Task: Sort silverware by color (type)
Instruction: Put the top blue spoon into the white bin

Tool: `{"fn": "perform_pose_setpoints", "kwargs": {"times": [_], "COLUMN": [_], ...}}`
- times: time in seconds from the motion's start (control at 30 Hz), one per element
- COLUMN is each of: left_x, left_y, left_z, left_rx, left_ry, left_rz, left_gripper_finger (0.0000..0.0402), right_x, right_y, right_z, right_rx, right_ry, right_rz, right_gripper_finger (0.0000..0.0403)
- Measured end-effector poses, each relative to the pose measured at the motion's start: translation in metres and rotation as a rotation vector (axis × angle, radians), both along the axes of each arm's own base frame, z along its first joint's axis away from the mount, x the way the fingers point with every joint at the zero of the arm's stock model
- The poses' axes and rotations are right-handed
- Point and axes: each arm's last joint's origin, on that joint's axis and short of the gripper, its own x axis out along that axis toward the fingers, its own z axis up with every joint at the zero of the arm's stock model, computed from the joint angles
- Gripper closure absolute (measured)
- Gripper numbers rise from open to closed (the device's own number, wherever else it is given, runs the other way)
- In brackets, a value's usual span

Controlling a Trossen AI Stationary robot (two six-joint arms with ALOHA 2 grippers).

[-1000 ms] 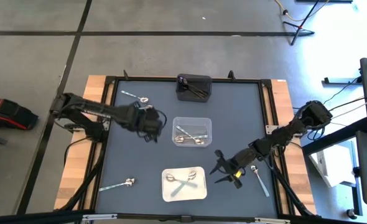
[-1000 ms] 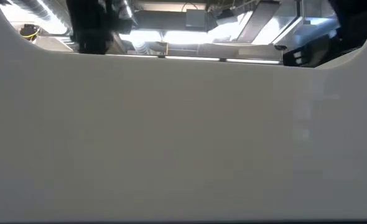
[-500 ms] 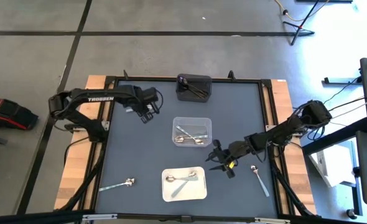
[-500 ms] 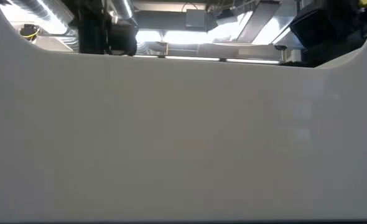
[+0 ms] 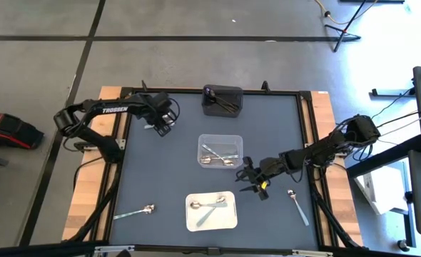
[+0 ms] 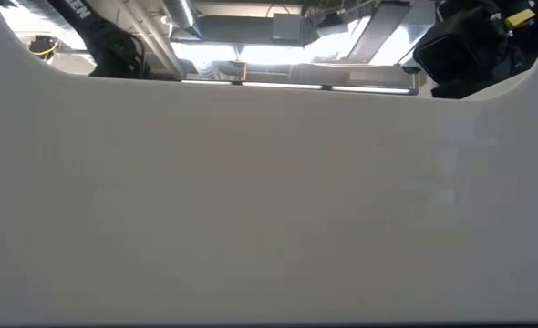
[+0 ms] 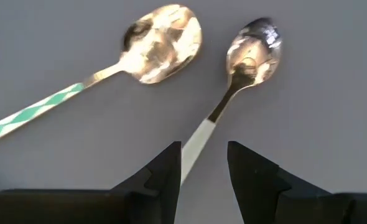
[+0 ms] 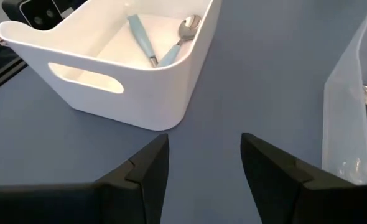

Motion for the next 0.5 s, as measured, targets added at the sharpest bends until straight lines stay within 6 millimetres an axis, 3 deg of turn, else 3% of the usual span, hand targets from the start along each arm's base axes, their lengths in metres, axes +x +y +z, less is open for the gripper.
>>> {"fn": "perform_pose_setpoints", "kwargs": {"times": [0.5], "left_x": [-0.019], "left_y": [0.007], "left_z": [-0.024], "left_rx": [-0.001], "left_ry": [-0.043], "left_rz": [0.000], "left_gripper_finger": [0.0280], "right_x": [0.000], "right_y": [0.001], "right_z": [0.000], "right_rx": [0.002], "right_ry": [0.002], "right_rz": [0.001], "right_gripper_finger": [0.0217]}}
